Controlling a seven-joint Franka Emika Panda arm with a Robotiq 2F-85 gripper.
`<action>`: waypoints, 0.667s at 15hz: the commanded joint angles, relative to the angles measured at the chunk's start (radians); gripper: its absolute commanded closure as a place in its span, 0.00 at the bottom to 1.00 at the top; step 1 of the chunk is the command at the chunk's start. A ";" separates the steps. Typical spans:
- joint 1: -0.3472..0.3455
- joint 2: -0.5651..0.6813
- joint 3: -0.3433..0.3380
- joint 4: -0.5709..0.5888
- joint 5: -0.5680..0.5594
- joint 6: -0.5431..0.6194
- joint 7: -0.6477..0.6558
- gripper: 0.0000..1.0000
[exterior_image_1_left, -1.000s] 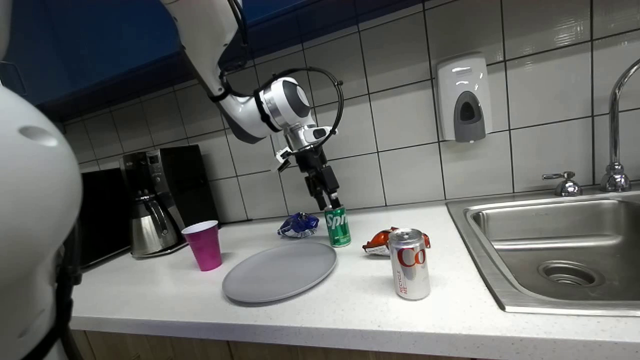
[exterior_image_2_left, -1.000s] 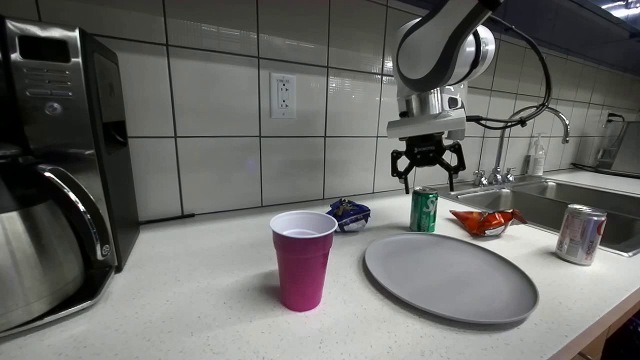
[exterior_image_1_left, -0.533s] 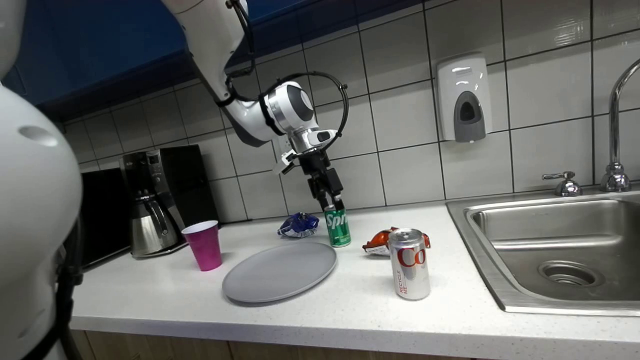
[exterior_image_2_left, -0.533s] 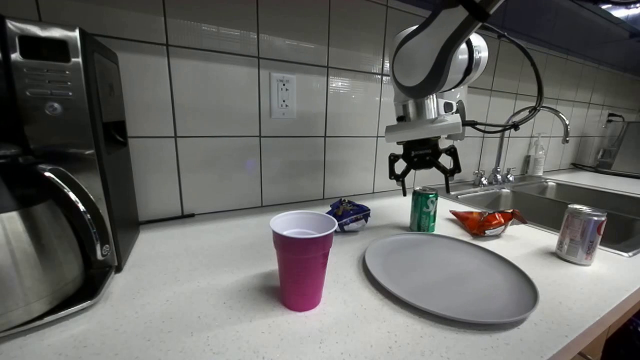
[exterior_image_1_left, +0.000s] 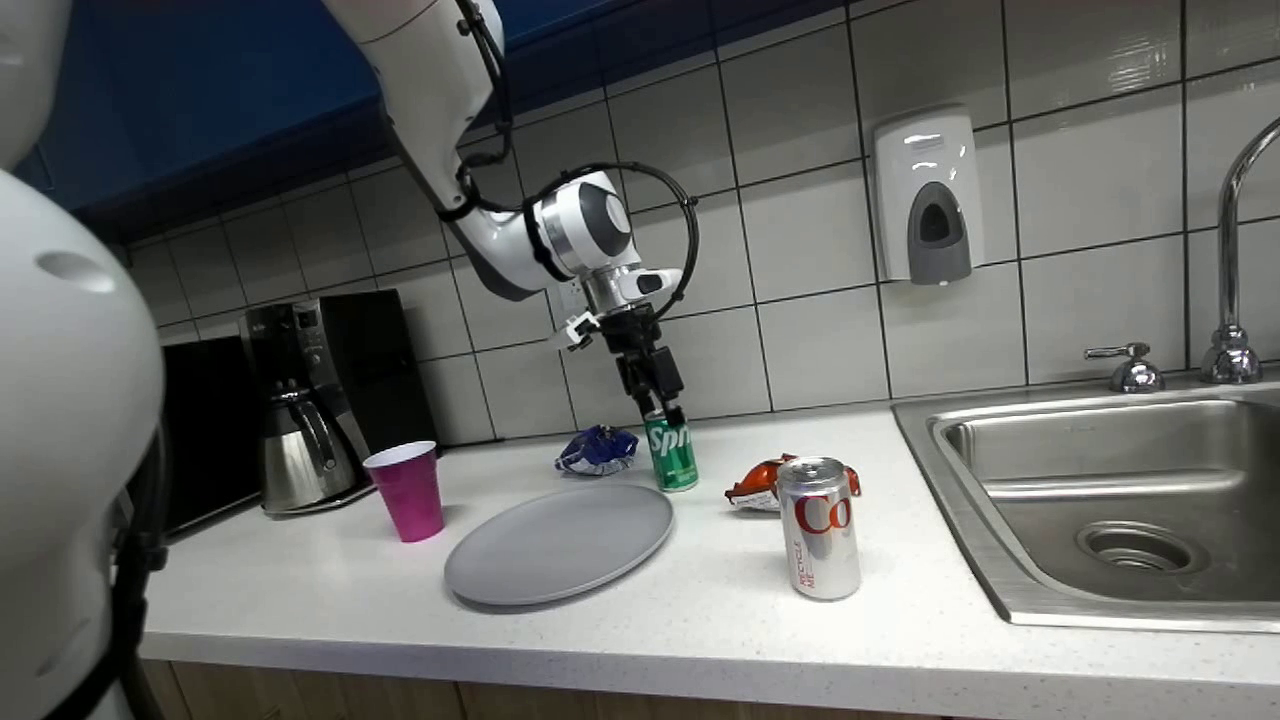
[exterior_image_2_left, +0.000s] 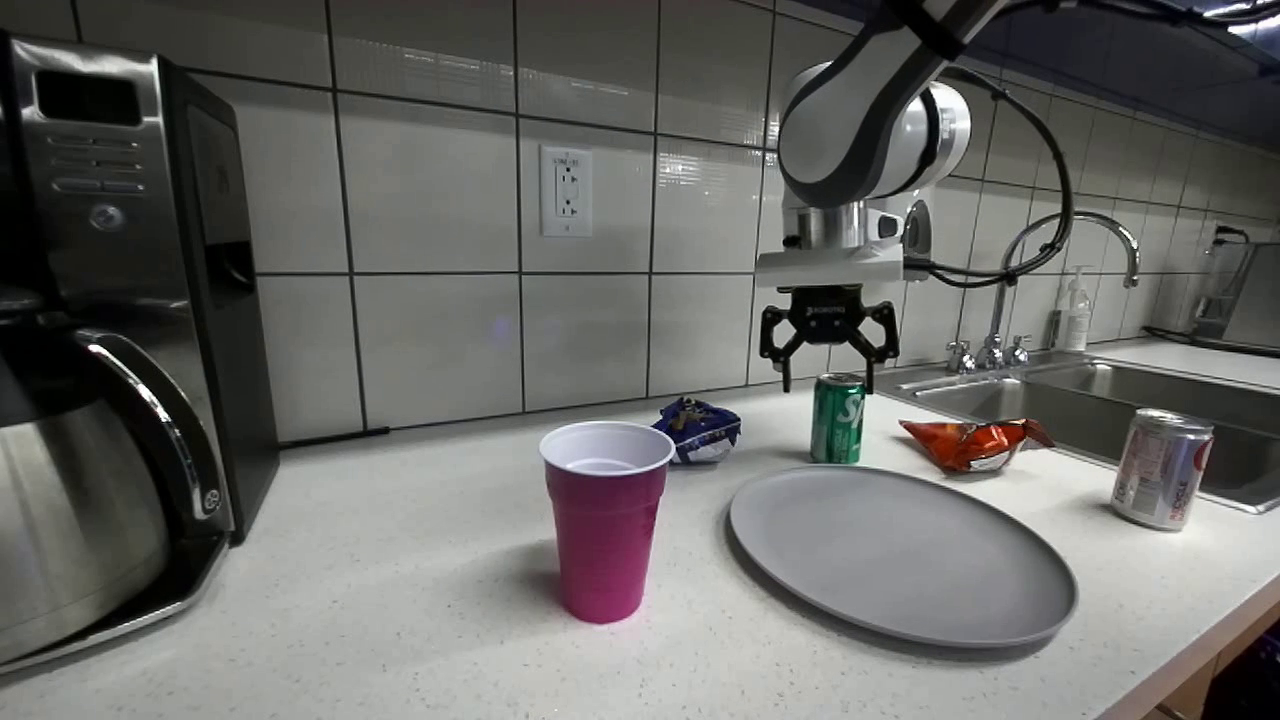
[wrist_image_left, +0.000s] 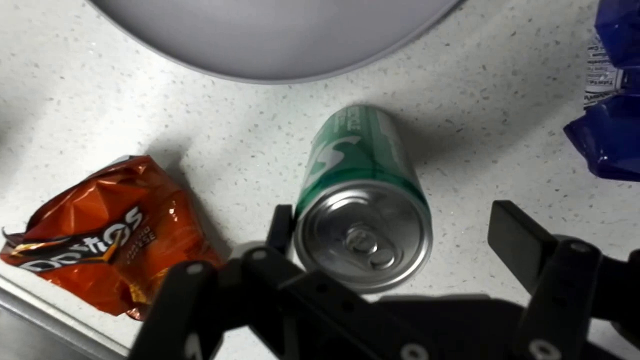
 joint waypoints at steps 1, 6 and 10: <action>-0.008 -0.004 -0.001 -0.010 0.041 0.042 -0.029 0.00; -0.005 -0.008 -0.005 -0.025 0.054 0.055 -0.028 0.26; -0.002 -0.012 -0.009 -0.033 0.051 0.057 -0.026 0.58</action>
